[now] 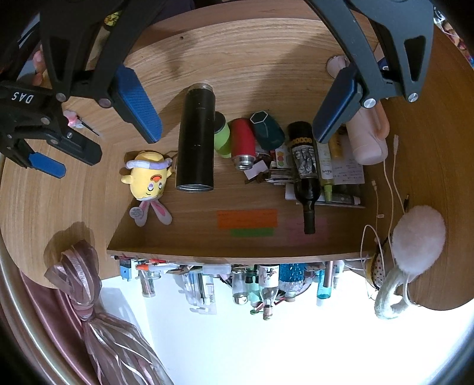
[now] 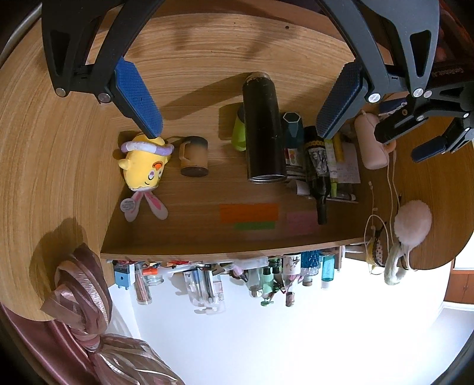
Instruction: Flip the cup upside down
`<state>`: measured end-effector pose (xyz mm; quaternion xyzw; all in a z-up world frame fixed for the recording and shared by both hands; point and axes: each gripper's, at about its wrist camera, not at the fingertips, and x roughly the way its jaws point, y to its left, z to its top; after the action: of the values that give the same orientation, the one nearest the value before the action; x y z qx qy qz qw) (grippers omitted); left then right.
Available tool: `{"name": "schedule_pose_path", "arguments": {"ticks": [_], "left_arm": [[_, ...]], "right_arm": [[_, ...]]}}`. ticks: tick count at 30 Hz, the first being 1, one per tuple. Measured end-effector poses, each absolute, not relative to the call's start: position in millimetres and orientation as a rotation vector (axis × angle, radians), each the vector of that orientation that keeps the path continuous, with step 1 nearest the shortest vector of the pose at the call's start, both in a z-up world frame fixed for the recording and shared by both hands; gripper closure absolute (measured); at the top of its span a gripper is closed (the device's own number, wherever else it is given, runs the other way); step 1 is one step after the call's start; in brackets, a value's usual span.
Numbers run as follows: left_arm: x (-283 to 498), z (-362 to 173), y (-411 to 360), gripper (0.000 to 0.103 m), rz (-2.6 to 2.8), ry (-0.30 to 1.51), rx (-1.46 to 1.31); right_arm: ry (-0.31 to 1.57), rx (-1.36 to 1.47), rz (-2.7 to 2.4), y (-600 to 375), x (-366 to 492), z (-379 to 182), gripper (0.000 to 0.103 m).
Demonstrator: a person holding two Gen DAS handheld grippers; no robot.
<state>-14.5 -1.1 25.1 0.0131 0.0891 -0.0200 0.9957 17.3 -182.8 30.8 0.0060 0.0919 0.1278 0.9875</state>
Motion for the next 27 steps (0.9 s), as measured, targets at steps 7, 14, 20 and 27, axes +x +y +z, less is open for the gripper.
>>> {"name": "schedule_pose_path", "arguments": {"ticks": [7,14,20,27], "left_arm": [[-14.5,25.6,-1.7,0.000,-0.036,0.175,0.030],[-15.0,26.3,-1.3,0.000,-0.040,0.174,0.035],[-16.5,27.5,-0.9,0.000,-0.045,0.172,0.036],[-16.0,28.0,-0.5,0.000,-0.063,0.176,0.033]], "right_arm": [[0.180,0.015,0.254,-182.8,16.1,30.9,0.000],[0.179,0.018,0.253,-183.9,15.7,32.0,0.000],[0.181,0.018,0.253,-182.9,16.1,31.2,0.000],[0.179,0.016,0.256,-183.4,14.1,32.8,0.000]]}}
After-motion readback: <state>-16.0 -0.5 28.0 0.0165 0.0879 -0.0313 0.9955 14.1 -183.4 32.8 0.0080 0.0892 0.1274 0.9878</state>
